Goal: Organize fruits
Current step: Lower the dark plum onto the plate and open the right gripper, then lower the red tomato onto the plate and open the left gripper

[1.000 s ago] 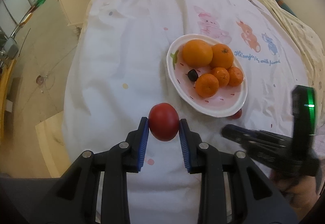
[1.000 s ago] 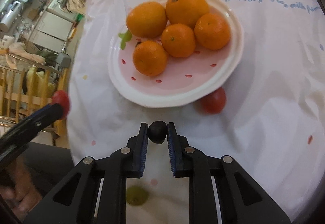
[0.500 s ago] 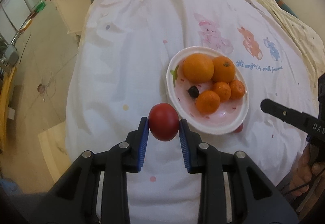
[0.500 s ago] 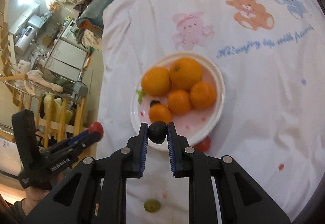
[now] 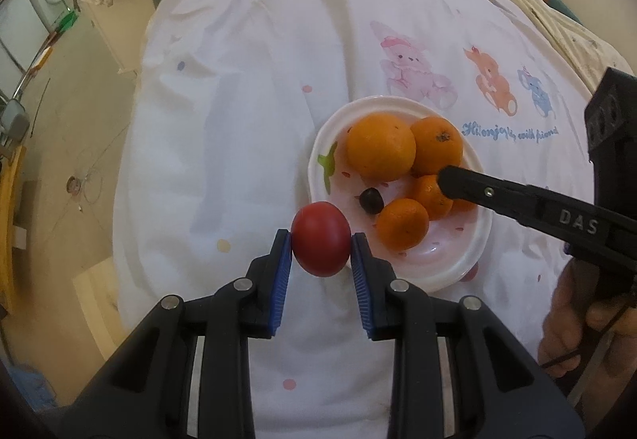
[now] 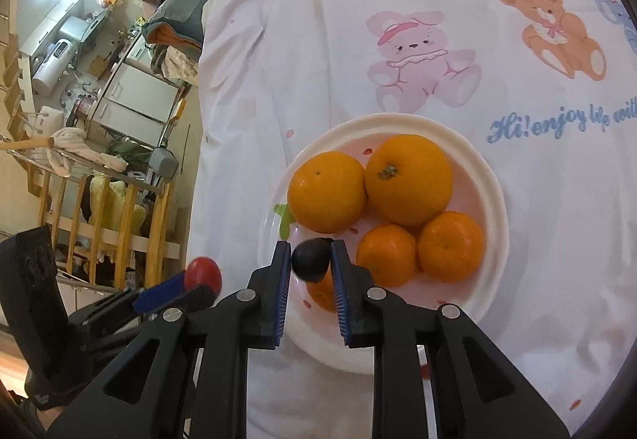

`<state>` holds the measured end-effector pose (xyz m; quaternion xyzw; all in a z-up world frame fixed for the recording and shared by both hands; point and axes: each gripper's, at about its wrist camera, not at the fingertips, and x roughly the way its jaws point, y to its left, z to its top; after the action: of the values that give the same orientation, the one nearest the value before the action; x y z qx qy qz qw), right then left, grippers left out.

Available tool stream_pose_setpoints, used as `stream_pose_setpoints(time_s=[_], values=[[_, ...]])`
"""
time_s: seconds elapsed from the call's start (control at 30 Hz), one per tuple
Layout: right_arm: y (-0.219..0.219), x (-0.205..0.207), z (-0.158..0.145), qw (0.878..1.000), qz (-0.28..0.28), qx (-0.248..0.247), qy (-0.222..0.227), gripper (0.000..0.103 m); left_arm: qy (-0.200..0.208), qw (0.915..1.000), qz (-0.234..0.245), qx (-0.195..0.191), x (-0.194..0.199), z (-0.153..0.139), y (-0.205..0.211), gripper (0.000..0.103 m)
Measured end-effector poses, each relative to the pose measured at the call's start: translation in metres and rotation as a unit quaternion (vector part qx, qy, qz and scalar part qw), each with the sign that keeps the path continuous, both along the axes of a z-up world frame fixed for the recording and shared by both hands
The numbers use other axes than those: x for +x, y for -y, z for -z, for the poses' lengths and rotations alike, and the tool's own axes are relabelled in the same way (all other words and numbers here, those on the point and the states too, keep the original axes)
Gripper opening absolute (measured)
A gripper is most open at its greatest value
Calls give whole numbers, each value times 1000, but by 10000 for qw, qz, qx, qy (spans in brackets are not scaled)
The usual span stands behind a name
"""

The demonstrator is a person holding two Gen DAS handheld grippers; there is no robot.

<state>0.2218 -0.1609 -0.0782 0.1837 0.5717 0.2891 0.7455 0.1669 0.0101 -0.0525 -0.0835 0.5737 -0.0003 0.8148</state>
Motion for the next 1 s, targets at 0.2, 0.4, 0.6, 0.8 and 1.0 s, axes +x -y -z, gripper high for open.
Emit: stream_pose_setpoints(time_s=[0.2, 0.4, 0.6, 0.8, 1.0], values=[[12, 1, -1, 9995, 296, 128, -44, 68, -61, 10000, -36, -12, 5, 6, 0, 26], [34, -3, -9, 9985, 545, 40, 0, 68, 18, 10000, 19, -11, 22, 12, 6, 26], [59, -12, -15, 9967, 808, 7, -22, 69, -18, 9998, 63, -171, 36, 21, 14, 26], [78, -22, -15, 9953, 967, 12, -55, 72, -152, 9997, 61, -178, 47, 36, 20, 26], [90, -28, -17, 9951, 991, -26, -39, 77, -111, 9994, 9, -318, 50, 40, 21, 27]])
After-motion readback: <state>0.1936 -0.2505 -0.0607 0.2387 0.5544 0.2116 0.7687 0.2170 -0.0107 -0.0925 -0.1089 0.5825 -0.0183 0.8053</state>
